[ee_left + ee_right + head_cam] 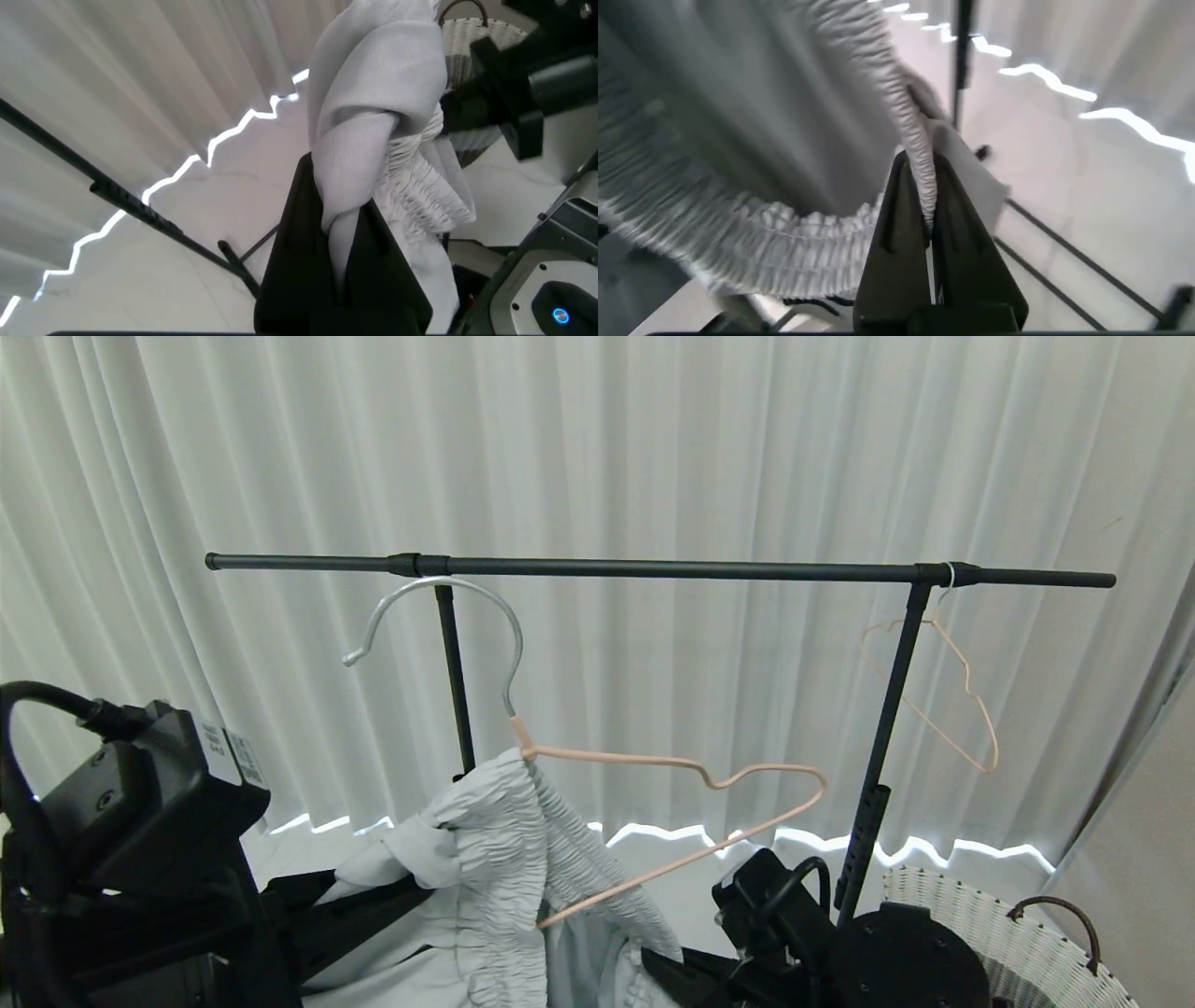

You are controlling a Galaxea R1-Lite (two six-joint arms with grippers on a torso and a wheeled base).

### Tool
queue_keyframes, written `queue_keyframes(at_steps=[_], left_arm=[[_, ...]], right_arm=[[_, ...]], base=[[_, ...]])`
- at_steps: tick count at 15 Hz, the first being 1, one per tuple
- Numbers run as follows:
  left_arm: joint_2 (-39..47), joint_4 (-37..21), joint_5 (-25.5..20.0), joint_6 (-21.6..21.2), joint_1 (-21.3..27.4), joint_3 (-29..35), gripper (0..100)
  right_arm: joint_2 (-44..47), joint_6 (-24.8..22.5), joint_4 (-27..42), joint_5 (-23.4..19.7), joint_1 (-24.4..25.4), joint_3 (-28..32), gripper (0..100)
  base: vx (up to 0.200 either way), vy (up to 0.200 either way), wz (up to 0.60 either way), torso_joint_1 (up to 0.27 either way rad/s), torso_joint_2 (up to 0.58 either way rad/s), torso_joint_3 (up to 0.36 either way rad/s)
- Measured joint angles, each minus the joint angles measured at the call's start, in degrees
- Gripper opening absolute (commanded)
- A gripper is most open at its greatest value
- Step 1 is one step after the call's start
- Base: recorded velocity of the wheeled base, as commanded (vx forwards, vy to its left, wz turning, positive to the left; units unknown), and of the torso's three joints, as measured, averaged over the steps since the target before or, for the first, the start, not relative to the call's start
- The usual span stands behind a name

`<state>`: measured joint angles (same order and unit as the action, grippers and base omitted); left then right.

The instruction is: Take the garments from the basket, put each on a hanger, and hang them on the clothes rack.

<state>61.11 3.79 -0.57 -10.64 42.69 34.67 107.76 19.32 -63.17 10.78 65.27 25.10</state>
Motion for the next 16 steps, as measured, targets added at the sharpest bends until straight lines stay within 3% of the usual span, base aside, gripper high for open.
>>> queue_keyframes(at_steps=[7,9,14,16], left_arm=[[-0.37,-0.02,2.60,-0.22,-0.33,-2.15,0],[-0.59,0.01,4.13,-2.19,-0.33,-3.43,0],[-1.63,0.01,5.66,-5.12,-0.33,-6.80,0],[-0.76,0.00,10.25,-6.46,-0.33,-7.94,0]], right_arm=[[-2.17,-4.39,-0.35,2.13,-14.51,-4.13,0],[-2.52,-6.08,-0.49,2.08,-19.35,-4.38,0],[-2.85,-6.99,-0.46,2.16,-23.27,-4.51,0],[-3.80,-9.62,-0.20,1.32,-23.21,-4.62,0]], base=[[0.000,0.000,0.00,0.000,0.00,0.000],[0.000,0.000,0.00,0.000,0.00,0.000],[0.000,0.000,0.00,0.000,0.00,0.000],[0.000,0.000,0.00,0.000,0.00,0.000]])
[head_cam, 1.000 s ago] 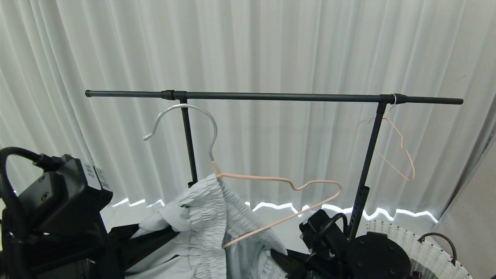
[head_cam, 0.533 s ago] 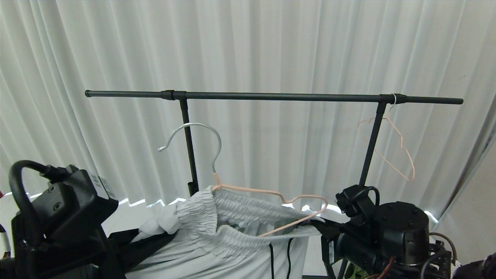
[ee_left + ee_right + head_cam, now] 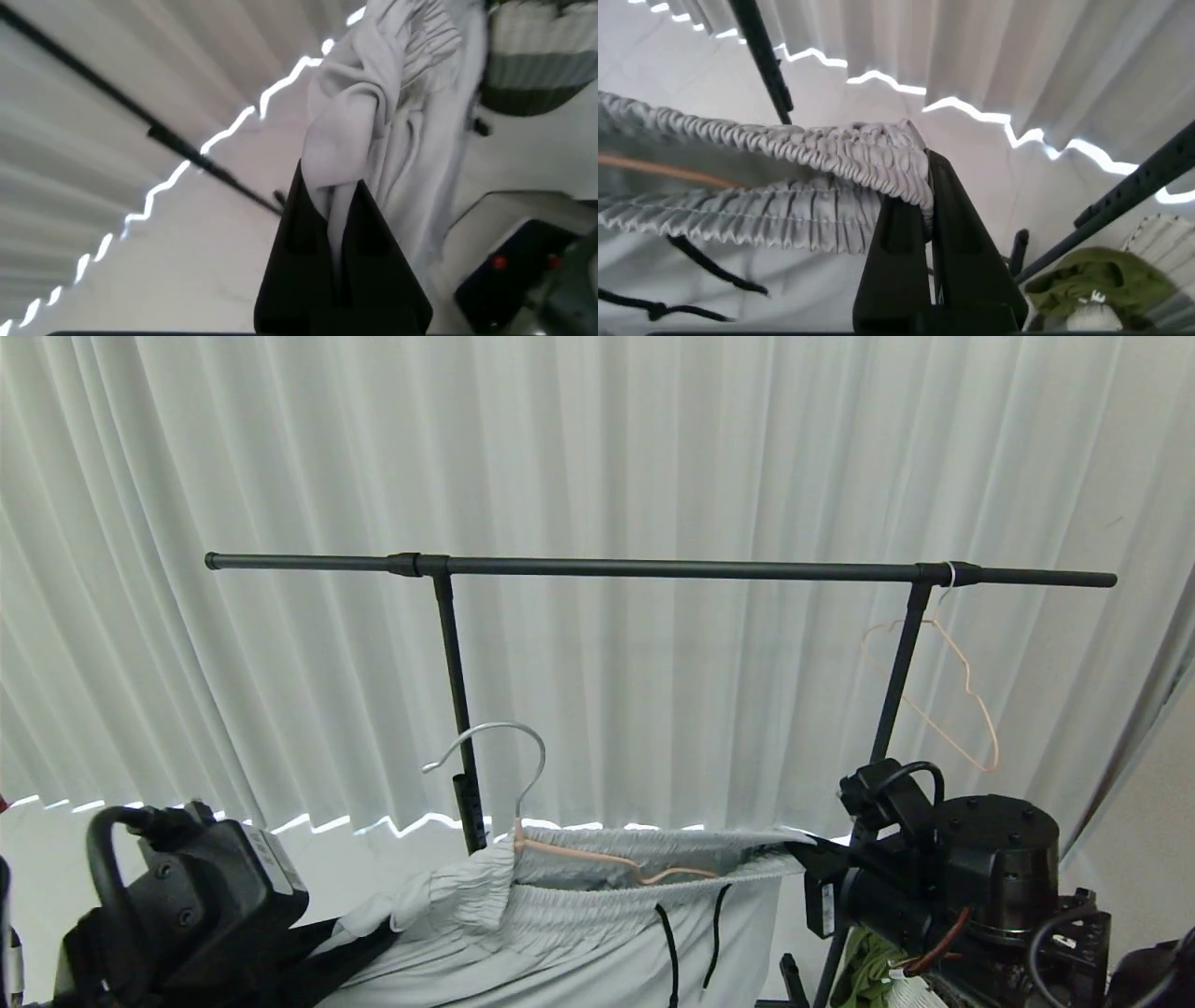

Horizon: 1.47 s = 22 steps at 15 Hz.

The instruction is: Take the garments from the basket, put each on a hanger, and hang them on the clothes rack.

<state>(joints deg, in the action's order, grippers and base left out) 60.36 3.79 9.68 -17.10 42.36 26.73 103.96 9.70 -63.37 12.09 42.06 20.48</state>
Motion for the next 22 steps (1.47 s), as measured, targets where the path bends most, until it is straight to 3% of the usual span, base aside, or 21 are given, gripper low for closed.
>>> queue_keyframes(at_steps=[2,5,9,10,14,18,22], left_arm=[[1.83,0.06,4.13,0.11,0.02,-0.69,0],[3.28,1.51,4.60,0.49,0.13,-0.78,0],[3.50,6.11,4.35,2.52,0.69,-1.27,0],[3.50,6.58,4.35,2.72,1.07,-1.35,0],[2.68,7.42,3.67,2.79,3.25,-1.35,0],[-0.29,7.40,-0.35,2.49,4.16,-2.49,0],[-4.46,7.42,-6.23,2.05,4.35,-4.99,0]], right_arm=[[-1.78,-1.90,1.95,-0.99,0.94,-0.01,0],[-6.78,-2.60,12.46,-2.08,4.80,0.88,0],[-15.19,-2.54,28.53,-2.66,15.47,5.75,0],[-16.68,-2.46,30.81,-2.68,18.19,7.27,100],[-19.42,-2.43,34.55,-2.68,25.36,11.35,100],[-20.99,-2.57,37.84,-2.55,26.21,11.52,100],[-25.21,-3.90,46.76,-3.75,25.28,11.81,100]], base=[[0.000,0.000,0.00,0.000,0.00,0.000],[0.000,0.000,0.00,0.000,0.00,0.000],[0.000,0.000,0.00,0.000,0.00,0.000],[0.000,0.000,0.00,0.000,0.00,0.000],[0.000,0.000,0.00,0.000,0.00,0.000],[0.000,0.000,0.00,0.000,0.00,0.000],[0.000,0.000,0.00,0.000,0.00,0.000]])
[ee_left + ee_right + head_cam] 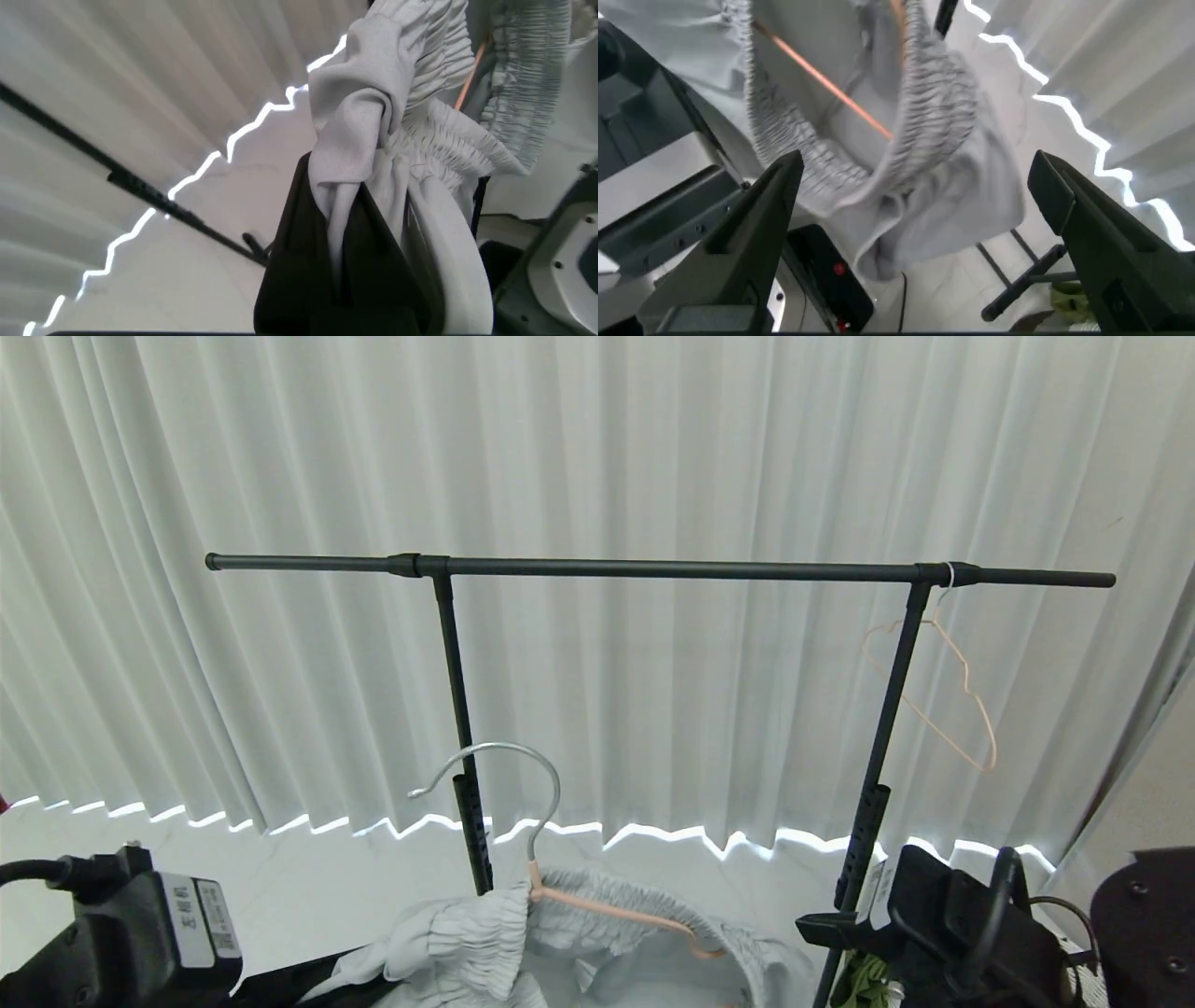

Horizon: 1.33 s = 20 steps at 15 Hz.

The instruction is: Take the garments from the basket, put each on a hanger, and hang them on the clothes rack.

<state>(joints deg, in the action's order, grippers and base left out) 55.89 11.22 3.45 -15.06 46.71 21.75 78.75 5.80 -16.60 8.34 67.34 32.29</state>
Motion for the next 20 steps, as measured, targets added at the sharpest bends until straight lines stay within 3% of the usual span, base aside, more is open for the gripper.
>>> queue_keyframes(at_steps=[5,11,20], left_arm=[[-2.07,0.28,-3.88,-1.30,0.74,-1.24,0],[-2.56,2.49,-3.99,-1.80,1.41,-1.19,0],[-2.62,2.55,-3.99,-3.77,2.07,-1.27,0]], right_arm=[[-2.07,-5.85,4.60,-9.62,-2.24,3.84,100],[5.56,-8.09,5.28,-15.45,-2.10,11.84,100],[12.18,-9.13,4.92,-17.77,-2.33,14.31,100]], base=[[0.000,0.000,0.00,0.000,0.00,0.000],[0.000,0.000,0.00,0.000,0.00,0.000],[0.000,0.000,0.00,0.000,0.00,0.000]])
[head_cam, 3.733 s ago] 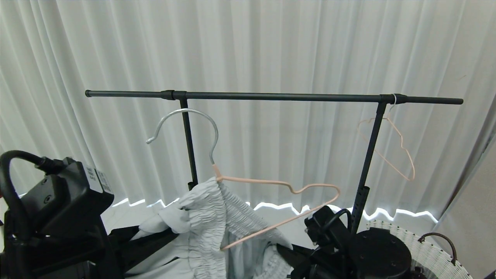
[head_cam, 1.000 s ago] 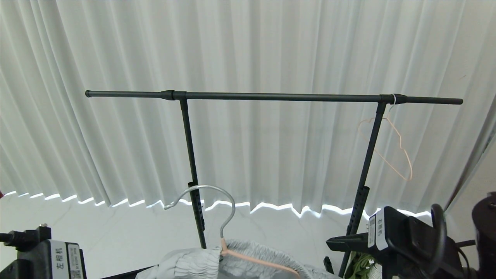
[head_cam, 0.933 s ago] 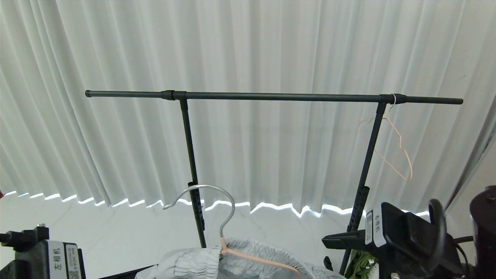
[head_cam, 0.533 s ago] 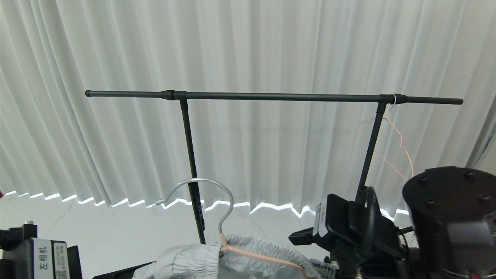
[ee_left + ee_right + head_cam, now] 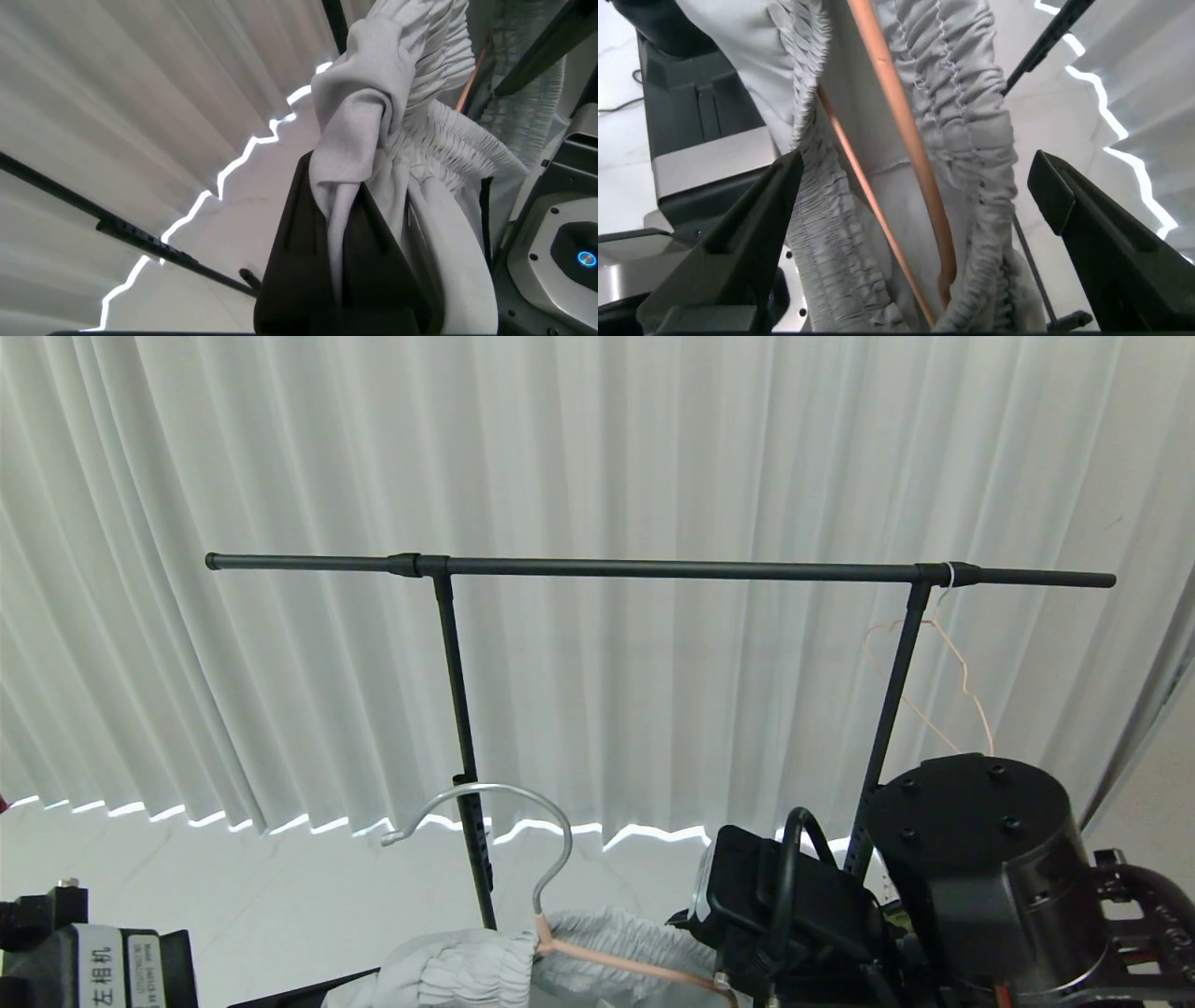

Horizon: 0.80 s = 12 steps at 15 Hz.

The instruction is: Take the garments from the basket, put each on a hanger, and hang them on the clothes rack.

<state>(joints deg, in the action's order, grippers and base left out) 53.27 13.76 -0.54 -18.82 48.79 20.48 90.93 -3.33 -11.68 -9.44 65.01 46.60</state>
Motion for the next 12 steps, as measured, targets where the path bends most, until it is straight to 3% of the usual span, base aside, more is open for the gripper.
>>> queue_keyframes(at_steps=[1,11,12], left_arm=[[0.00,0.00,0.02,0.02,0.05,-0.01,0],[-0.60,0.00,-0.06,-0.04,0.09,-0.09,0],[-0.57,0.05,-0.09,-0.04,0.09,-0.09,100]], right_arm=[[0.16,0.00,0.00,0.02,0.00,-0.05,0],[0.59,-4.17,-0.06,0.46,-1.23,-0.30,0],[0.59,-5.92,-0.06,0.49,-1.65,-0.30,0]], base=[[0.000,0.000,0.00,0.000,0.00,0.000],[0.000,0.000,0.00,0.000,0.00,0.000],[0.000,0.000,0.00,0.000,0.00,0.000]])
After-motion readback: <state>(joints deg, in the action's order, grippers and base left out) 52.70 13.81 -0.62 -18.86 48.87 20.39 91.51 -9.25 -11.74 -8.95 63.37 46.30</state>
